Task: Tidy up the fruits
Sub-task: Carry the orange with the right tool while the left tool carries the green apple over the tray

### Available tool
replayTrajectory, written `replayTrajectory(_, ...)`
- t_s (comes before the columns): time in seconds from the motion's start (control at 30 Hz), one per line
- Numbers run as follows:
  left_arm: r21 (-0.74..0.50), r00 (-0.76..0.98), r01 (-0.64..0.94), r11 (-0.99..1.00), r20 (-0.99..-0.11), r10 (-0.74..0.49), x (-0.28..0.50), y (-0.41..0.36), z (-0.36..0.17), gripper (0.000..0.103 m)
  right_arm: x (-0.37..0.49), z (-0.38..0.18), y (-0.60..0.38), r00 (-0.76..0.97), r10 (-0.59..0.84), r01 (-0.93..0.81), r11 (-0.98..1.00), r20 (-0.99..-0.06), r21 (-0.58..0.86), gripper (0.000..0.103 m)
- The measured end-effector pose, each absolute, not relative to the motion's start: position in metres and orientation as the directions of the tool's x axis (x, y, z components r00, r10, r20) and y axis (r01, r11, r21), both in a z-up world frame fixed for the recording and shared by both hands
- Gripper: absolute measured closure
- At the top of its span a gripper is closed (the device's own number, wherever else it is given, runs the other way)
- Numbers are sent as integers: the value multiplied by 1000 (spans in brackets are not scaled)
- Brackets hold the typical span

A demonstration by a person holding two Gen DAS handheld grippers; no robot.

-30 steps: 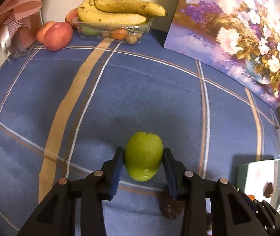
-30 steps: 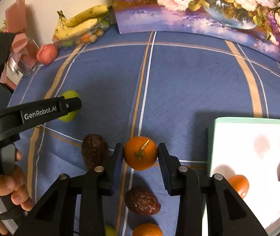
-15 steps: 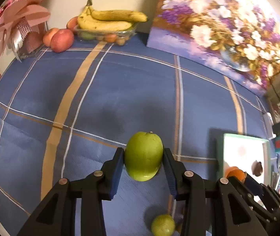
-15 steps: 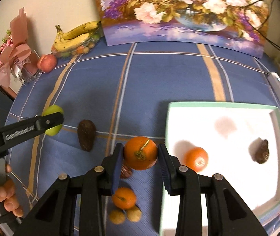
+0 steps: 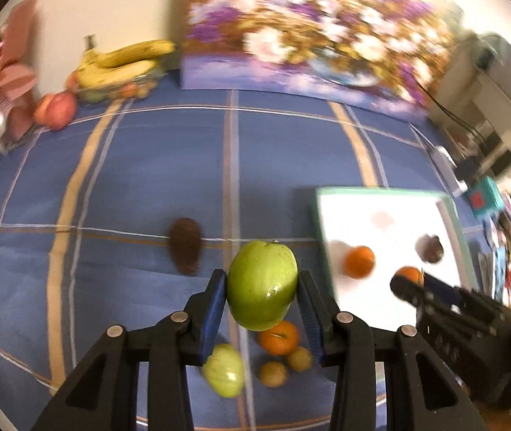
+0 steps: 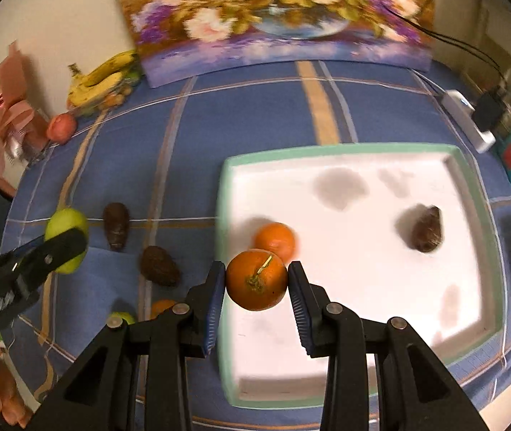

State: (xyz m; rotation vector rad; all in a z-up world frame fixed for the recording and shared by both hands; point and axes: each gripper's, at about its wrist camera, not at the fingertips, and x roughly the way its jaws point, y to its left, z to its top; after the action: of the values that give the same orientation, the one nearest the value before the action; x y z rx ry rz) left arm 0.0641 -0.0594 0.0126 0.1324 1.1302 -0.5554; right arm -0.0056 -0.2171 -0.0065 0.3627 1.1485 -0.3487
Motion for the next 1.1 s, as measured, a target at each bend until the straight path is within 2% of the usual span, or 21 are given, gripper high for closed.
replayTrajectory(0.47,-148,190,690,708,-908,-374,0,-148,-10,61,-64,-4,-310,315,-204,655,753,-927,57,66)
replayTrajectory(0.8,-135,116,709,692,-946,-303,-8,-167,-50,61,-65,-36,-318,229,-166,673,739,-959,33,66)
replayTrajectory(1.1,-104,114,719,688,-958,-264,-11,-172,-64,61,-69,-55,-324,183,-146,691,723,-972,21,66)
